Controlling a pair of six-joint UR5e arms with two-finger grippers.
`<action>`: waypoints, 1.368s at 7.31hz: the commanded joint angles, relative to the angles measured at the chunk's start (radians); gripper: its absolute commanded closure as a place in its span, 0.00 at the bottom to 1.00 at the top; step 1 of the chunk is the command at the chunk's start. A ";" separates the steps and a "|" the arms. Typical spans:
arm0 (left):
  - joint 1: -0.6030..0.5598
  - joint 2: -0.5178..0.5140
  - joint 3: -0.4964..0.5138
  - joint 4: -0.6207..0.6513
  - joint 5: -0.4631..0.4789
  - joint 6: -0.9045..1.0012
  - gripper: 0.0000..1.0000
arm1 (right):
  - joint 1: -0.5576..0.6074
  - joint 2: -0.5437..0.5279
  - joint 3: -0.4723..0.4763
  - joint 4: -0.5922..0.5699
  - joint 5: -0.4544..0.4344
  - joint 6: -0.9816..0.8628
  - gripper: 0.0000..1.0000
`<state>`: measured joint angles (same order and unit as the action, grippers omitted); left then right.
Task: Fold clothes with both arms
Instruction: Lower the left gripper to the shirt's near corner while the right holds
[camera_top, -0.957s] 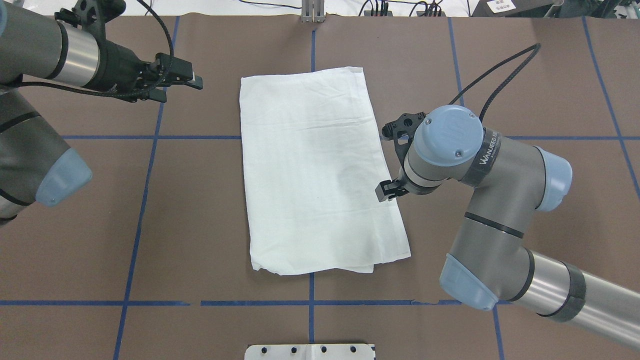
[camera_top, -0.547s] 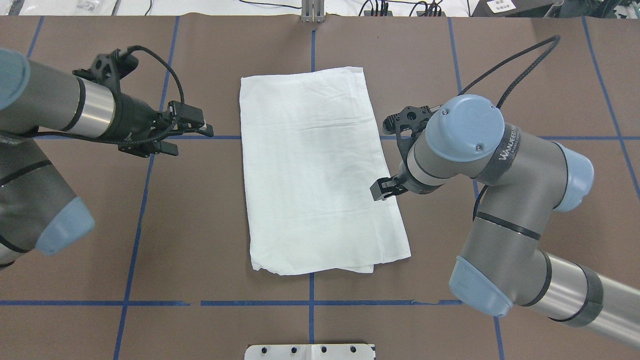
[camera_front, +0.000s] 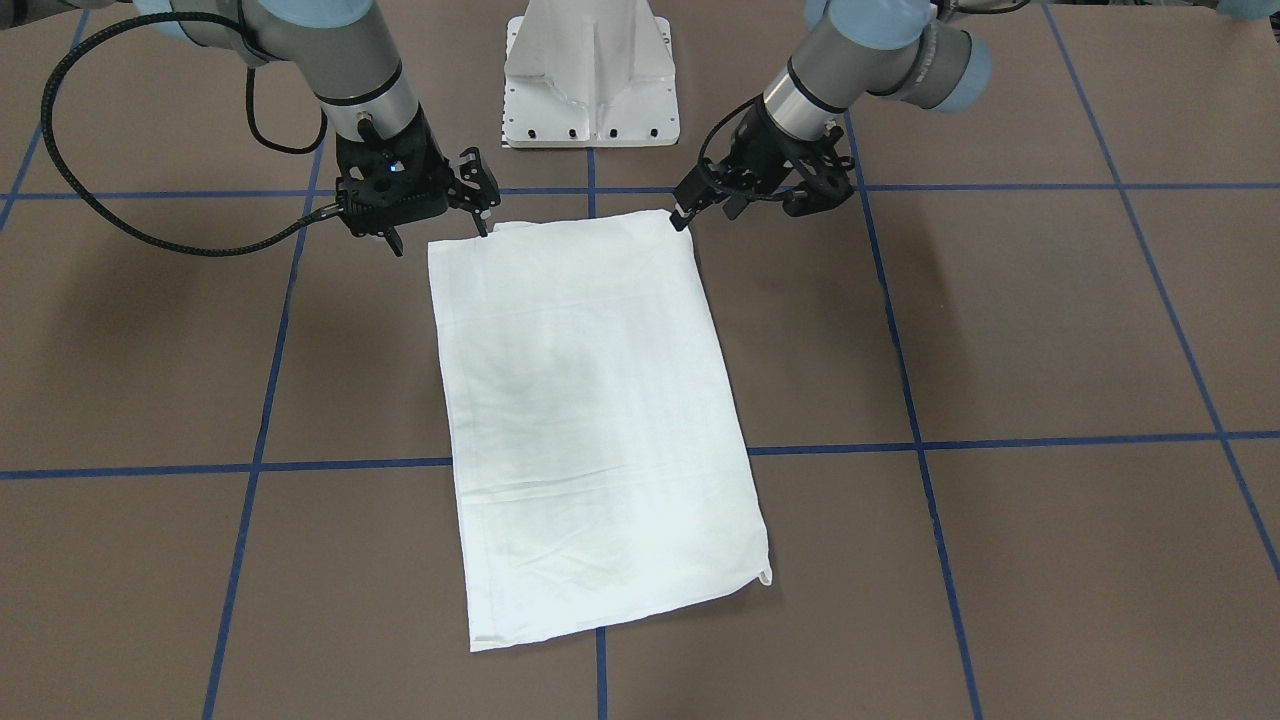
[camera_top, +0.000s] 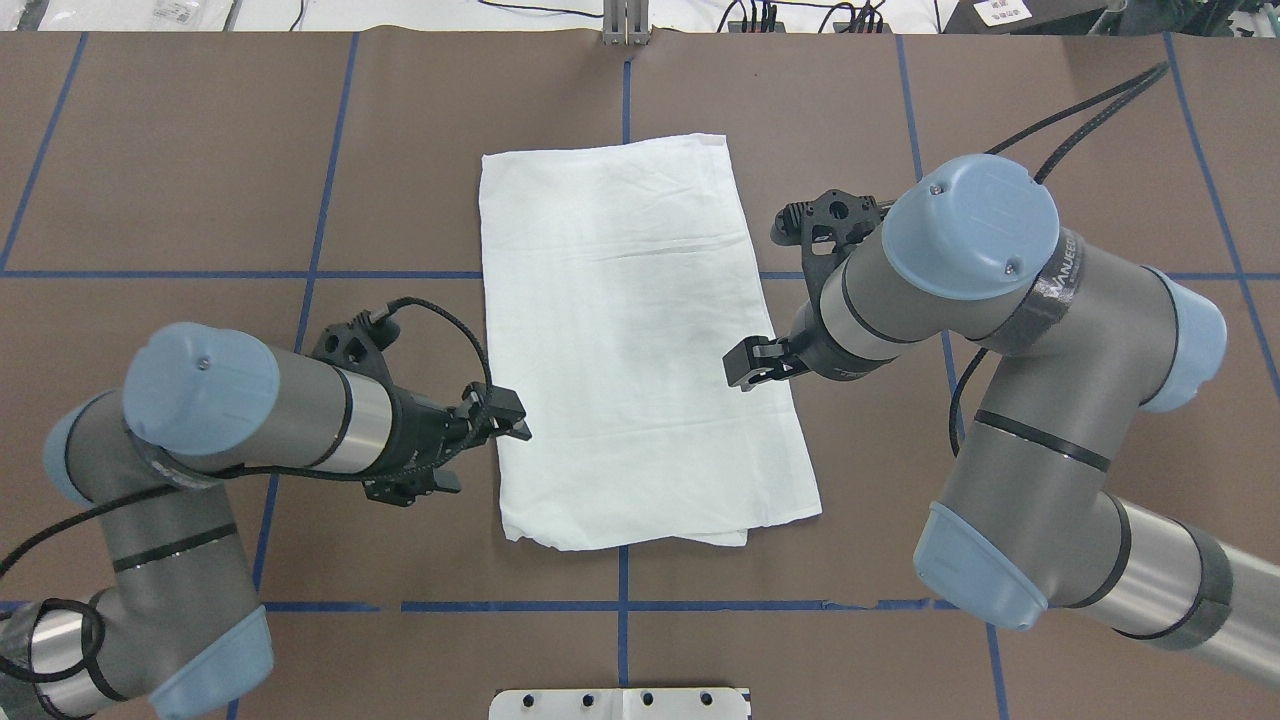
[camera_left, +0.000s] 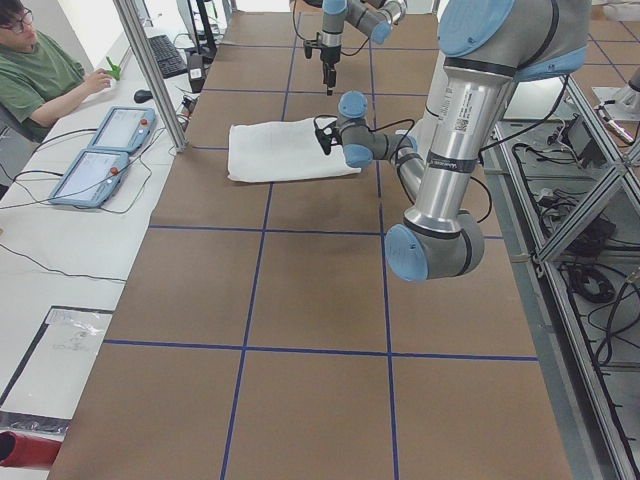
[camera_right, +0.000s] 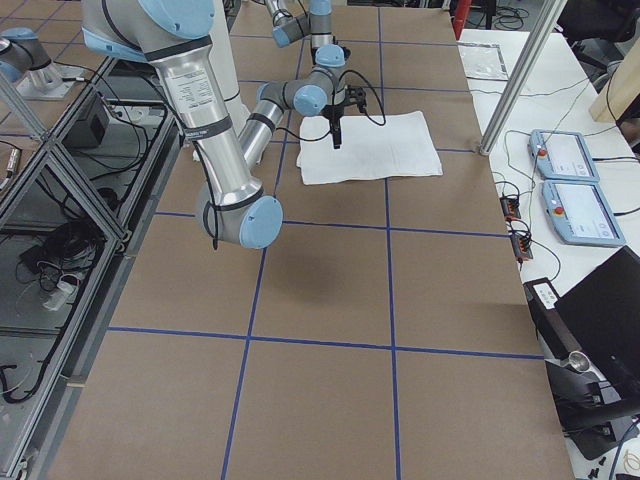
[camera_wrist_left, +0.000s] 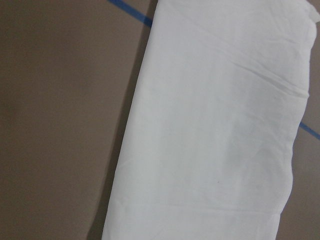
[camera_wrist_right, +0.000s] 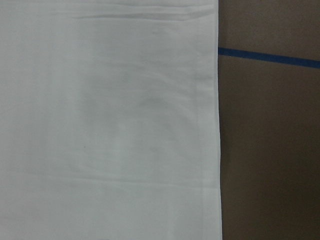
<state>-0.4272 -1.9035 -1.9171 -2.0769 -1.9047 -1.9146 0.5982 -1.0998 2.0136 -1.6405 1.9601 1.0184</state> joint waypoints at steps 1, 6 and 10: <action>0.123 -0.037 0.018 0.077 0.053 -0.085 0.01 | 0.011 -0.002 -0.001 0.031 0.019 0.035 0.00; 0.127 -0.068 0.112 0.077 0.102 -0.087 0.05 | 0.045 0.000 -0.006 0.031 0.052 0.037 0.00; 0.128 -0.074 0.115 0.077 0.110 -0.093 0.31 | 0.048 0.000 -0.012 0.031 0.052 0.035 0.00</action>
<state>-0.2990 -1.9768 -1.8041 -2.0003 -1.8016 -2.0089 0.6443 -1.0999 2.0030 -1.6092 2.0125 1.0551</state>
